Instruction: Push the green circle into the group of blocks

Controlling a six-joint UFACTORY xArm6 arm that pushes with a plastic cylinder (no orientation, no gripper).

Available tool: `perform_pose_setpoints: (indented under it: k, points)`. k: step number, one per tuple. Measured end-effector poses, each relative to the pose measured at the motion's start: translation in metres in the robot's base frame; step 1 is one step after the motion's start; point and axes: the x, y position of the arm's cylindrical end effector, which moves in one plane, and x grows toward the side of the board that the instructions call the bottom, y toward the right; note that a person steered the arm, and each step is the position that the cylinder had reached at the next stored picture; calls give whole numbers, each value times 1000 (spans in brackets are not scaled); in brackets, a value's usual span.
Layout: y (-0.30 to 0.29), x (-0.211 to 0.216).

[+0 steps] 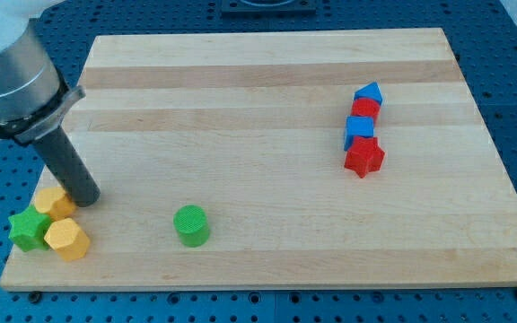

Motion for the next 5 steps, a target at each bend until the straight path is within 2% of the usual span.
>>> perform_pose_setpoints:
  k: [1, 3, 4, 5]
  points:
    - [-7, 0]
    - [36, -31]
    - [115, -44]
    - [214, -29]
